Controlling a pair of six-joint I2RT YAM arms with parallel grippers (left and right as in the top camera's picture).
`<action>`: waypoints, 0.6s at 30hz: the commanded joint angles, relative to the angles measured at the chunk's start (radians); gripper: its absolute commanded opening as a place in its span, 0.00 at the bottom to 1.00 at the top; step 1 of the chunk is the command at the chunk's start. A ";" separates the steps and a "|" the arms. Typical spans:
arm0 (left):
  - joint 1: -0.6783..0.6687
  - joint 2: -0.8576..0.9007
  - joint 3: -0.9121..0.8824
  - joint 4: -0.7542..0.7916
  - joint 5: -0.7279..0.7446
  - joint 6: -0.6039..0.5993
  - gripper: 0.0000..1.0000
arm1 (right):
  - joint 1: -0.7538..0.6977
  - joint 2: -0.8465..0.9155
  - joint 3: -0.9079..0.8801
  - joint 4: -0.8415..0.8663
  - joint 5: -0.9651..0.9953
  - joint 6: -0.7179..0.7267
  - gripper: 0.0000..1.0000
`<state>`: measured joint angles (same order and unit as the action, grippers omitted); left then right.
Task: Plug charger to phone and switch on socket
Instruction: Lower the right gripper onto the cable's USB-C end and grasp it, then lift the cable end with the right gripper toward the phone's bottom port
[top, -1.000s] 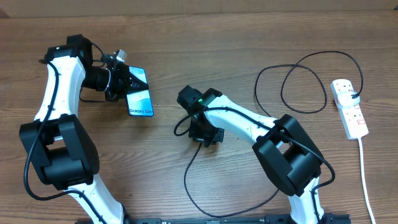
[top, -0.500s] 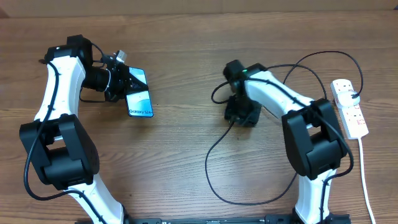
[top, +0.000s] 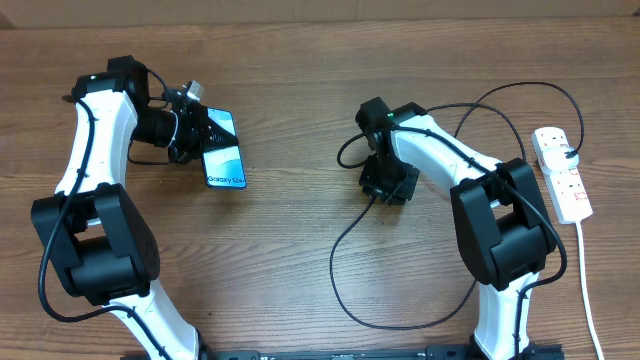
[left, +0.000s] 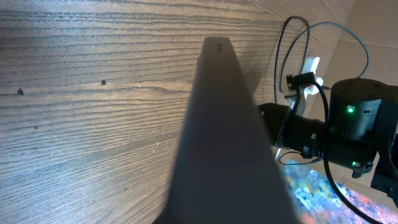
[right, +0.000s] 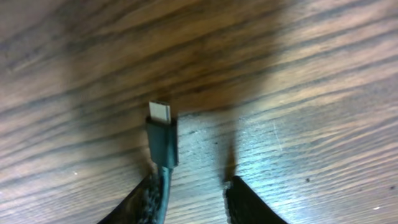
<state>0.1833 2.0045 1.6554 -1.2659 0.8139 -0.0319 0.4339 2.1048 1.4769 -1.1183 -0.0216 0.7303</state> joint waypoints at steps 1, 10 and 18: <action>0.000 -0.030 0.002 0.000 0.021 -0.017 0.04 | -0.003 0.019 -0.006 0.009 0.053 0.021 0.32; 0.000 -0.030 0.002 0.011 0.021 -0.018 0.04 | 0.005 0.019 -0.006 0.039 0.029 -0.032 0.27; 0.000 -0.030 0.002 0.010 0.021 -0.017 0.04 | 0.005 0.019 -0.006 0.060 0.027 -0.032 0.22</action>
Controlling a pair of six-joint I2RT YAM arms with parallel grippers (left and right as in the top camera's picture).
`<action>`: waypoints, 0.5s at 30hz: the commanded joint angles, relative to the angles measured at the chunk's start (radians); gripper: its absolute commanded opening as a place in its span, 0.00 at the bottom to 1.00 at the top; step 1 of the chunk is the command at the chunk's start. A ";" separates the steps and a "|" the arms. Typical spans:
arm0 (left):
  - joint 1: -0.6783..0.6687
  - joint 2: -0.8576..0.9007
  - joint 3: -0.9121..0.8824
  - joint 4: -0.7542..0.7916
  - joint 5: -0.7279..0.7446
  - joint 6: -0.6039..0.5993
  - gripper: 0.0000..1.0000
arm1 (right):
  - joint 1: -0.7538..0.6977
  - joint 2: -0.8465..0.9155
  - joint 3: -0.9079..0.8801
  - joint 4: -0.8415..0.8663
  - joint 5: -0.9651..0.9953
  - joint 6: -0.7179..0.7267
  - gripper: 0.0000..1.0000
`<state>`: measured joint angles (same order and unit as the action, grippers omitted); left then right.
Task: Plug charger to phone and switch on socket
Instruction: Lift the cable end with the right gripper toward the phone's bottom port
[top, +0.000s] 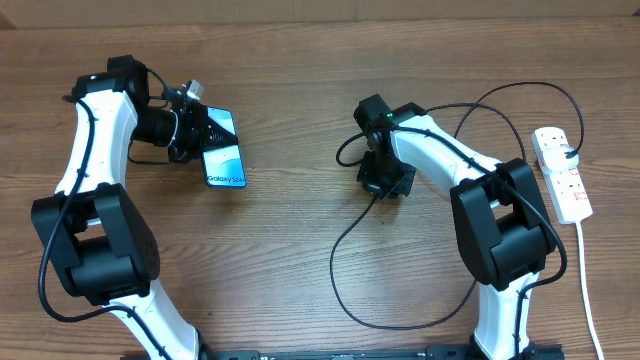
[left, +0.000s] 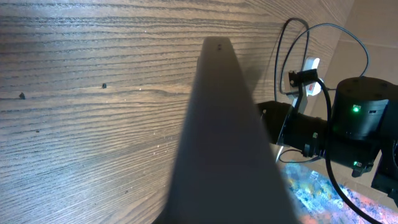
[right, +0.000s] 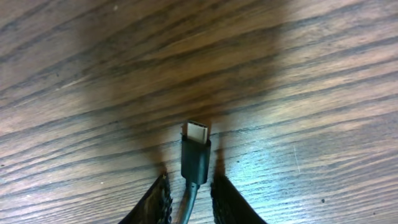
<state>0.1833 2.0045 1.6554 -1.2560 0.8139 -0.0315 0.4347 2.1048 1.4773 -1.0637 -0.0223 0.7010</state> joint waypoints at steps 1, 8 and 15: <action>0.000 -0.030 0.002 0.000 0.021 -0.018 0.04 | 0.004 0.019 -0.006 0.000 0.028 -0.002 0.22; 0.000 -0.030 0.002 0.001 0.021 -0.018 0.04 | 0.010 0.019 -0.006 -0.004 0.026 -0.003 0.22; 0.000 -0.030 0.002 0.003 0.021 -0.023 0.04 | 0.008 0.019 -0.006 0.000 0.028 -0.002 0.11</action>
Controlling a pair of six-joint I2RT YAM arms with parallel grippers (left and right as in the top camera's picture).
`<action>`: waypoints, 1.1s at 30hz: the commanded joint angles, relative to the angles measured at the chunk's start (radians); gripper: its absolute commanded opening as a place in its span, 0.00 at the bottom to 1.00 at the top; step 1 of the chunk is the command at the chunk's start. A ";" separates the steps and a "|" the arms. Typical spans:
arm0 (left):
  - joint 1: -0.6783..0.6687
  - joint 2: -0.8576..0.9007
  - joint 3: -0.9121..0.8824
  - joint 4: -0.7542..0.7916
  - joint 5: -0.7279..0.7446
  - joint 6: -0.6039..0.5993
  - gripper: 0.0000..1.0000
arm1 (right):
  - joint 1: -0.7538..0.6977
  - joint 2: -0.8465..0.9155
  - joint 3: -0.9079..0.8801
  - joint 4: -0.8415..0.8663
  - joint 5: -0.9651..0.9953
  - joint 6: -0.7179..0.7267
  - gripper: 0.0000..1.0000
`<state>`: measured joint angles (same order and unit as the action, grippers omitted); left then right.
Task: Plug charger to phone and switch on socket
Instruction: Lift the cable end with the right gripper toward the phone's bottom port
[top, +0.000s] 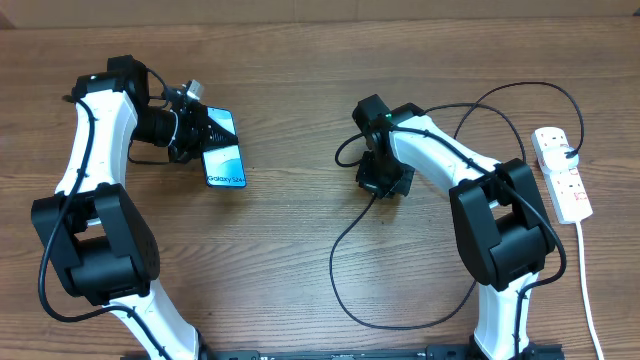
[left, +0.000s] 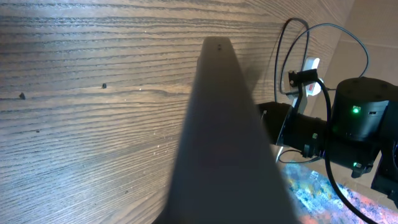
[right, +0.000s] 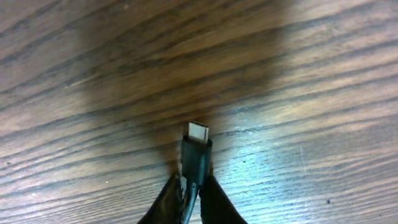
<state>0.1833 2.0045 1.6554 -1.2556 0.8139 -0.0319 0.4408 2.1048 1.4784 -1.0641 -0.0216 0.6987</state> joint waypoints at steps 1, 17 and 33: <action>0.000 -0.030 0.002 0.003 0.021 -0.029 0.04 | 0.002 0.019 -0.007 -0.003 0.027 0.000 0.11; 0.000 -0.030 0.002 0.050 0.209 -0.004 0.04 | 0.002 -0.114 0.022 0.046 -0.377 -0.450 0.04; -0.029 -0.030 0.002 0.060 0.731 0.174 0.04 | 0.088 -0.329 0.022 0.006 -0.830 -0.713 0.04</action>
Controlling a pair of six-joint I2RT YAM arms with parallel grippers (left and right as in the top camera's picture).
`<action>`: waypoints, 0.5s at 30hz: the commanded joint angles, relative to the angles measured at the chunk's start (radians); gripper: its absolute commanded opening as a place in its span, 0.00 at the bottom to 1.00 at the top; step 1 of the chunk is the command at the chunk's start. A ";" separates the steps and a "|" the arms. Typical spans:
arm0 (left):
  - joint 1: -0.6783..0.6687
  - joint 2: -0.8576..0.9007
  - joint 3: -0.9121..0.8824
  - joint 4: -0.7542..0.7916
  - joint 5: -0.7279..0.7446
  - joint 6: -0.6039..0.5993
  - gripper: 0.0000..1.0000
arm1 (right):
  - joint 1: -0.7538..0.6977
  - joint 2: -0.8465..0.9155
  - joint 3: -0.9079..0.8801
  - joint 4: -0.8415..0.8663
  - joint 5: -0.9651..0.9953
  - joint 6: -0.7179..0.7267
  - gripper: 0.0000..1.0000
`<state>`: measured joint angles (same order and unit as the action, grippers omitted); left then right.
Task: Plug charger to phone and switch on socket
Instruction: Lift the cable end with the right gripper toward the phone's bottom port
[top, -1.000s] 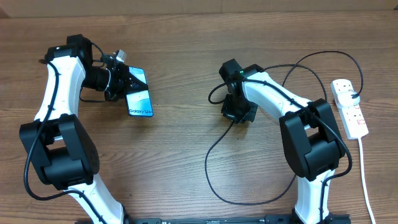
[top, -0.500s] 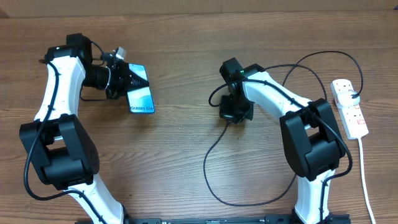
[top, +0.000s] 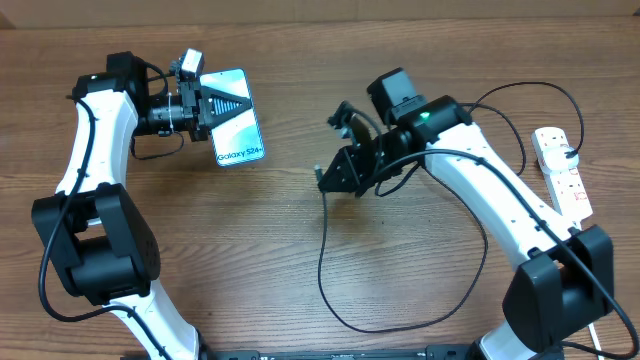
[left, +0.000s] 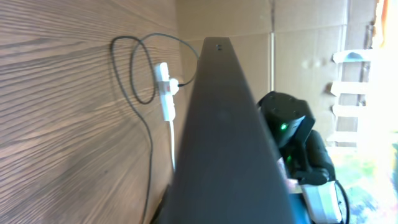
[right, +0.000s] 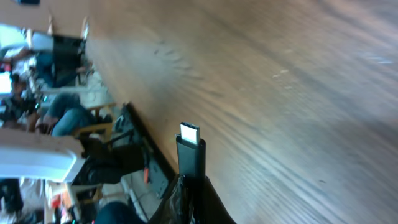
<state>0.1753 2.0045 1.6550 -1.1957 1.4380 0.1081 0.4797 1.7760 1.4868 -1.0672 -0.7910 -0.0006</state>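
Note:
A phone with a lit screen is up off the table, with my left gripper shut on its upper part. The left wrist view shows only its dark edge. My right gripper is shut on the black charger plug, held above the table and pointing left towards the phone, still some way from it. In the right wrist view the plug sticks out past the fingertips, metal tip bare. A white socket strip lies at the far right.
The black charger cable hangs from the plug, loops over the front of the table and runs behind my right arm to the socket strip. A white lead leaves the strip towards the front edge.
My right gripper, which stood low over the table with the plug, is now lifted, further left and turned sideways. My left gripper holds the phone higher and further right.
My left gripper held the phone low over the table throughout. My right gripper stood open around the plug lying on the table, then had its fingers close beside it, then was shut on it. Now both phone and plug are raised, nearer each other.

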 joint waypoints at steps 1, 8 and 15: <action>-0.021 -0.030 0.002 0.000 0.110 0.034 0.04 | 0.067 0.000 0.013 0.021 -0.060 0.010 0.04; -0.021 -0.030 0.002 0.000 0.060 -0.018 0.04 | 0.163 -0.001 0.014 0.168 -0.056 0.188 0.04; -0.021 -0.030 0.002 0.002 -0.033 -0.067 0.04 | 0.189 -0.003 0.014 0.192 -0.025 0.237 0.04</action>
<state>0.1566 2.0045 1.6550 -1.1957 1.4200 0.0715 0.6617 1.7767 1.4868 -0.8822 -0.8249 0.1974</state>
